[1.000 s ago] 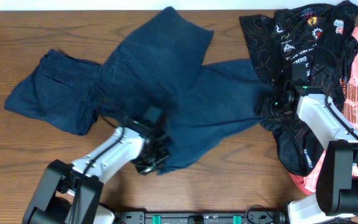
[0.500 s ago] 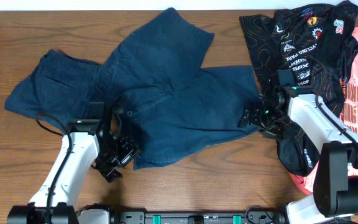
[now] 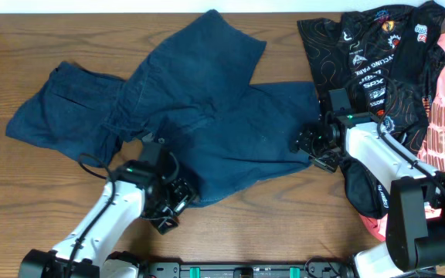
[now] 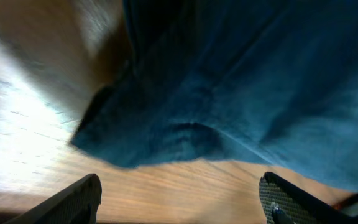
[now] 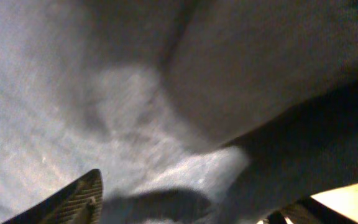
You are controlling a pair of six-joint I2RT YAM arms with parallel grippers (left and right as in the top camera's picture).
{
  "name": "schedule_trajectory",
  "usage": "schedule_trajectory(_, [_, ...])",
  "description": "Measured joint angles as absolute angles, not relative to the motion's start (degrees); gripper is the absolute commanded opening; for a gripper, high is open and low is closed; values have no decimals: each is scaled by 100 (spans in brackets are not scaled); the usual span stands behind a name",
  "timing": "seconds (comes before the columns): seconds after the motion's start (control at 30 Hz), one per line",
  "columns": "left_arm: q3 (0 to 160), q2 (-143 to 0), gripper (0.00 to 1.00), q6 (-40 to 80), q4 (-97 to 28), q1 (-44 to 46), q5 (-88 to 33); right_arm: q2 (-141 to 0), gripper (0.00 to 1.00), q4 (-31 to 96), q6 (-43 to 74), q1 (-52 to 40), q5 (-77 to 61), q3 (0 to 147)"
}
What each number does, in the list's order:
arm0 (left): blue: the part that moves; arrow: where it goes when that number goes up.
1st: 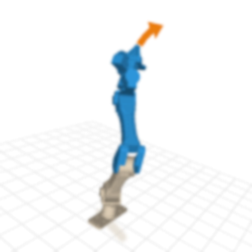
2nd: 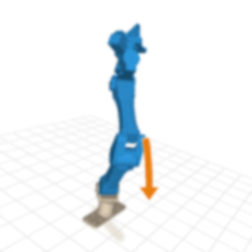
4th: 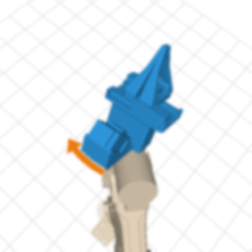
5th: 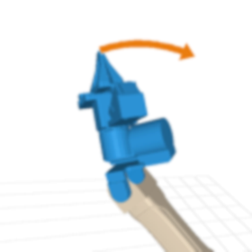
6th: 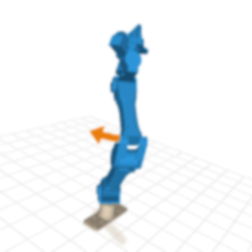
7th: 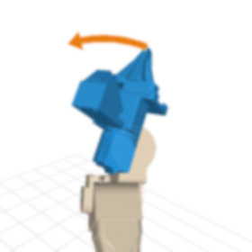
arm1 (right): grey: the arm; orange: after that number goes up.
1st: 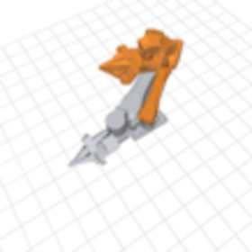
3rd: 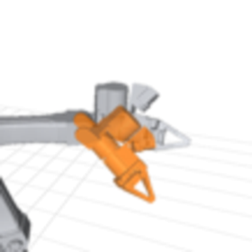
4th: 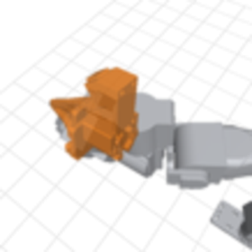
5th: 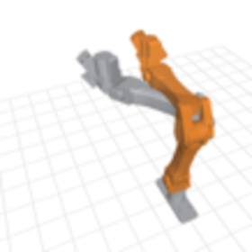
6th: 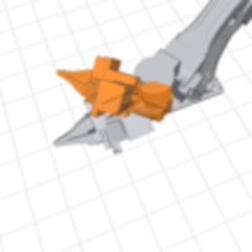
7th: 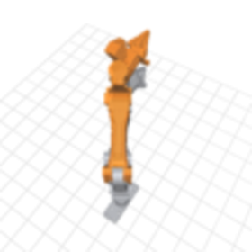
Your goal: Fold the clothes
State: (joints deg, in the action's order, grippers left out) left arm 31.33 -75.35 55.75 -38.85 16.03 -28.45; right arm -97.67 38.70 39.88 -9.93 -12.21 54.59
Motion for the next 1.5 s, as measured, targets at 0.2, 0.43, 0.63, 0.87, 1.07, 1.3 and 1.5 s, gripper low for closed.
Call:
schedule_trajectory(0.2, [3022, -7535, 50, 6112, -3413, 1872, -2056, -9767, 48, 3682, 4182, -993, -1000, 5430])
schedule_trajectory(0.43, [3017, -7533, 6, 6237, -3013, 1890, -1361, -9767, 9, 3669, 4224, -993, -869, 5424])
schedule_trajectory(0.63, [3068, -7463, 5, 5979, -3417, 1892, -1378, -9767, 1, 3726, 4228, -982, -768, 5424])
schedule_trajectory(0.87, [3911, -6617, 6, 5050, -5387, 1909, -1719, -9231, 1, 4298, 3944, -775, -873, 5419])
schedule_trajectory(1.07, [4912, -5413, 6, 4495, -6394, 2095, -1933, -7494, 1, 4871, 3505, -399, -972, 5489])
schedule_trajectory(1.3, [5607, -4303, 6, 4447, -6451, 2565, -1999, -6003, 1, 5293, 2956, 34, -1076, 6007])
schedule_trajectory(1.5, [5673, -3892, 6, 4783, -6342, 2637, -1826, -5793, 1, 5229, 2425, 47, -1249, 6473])
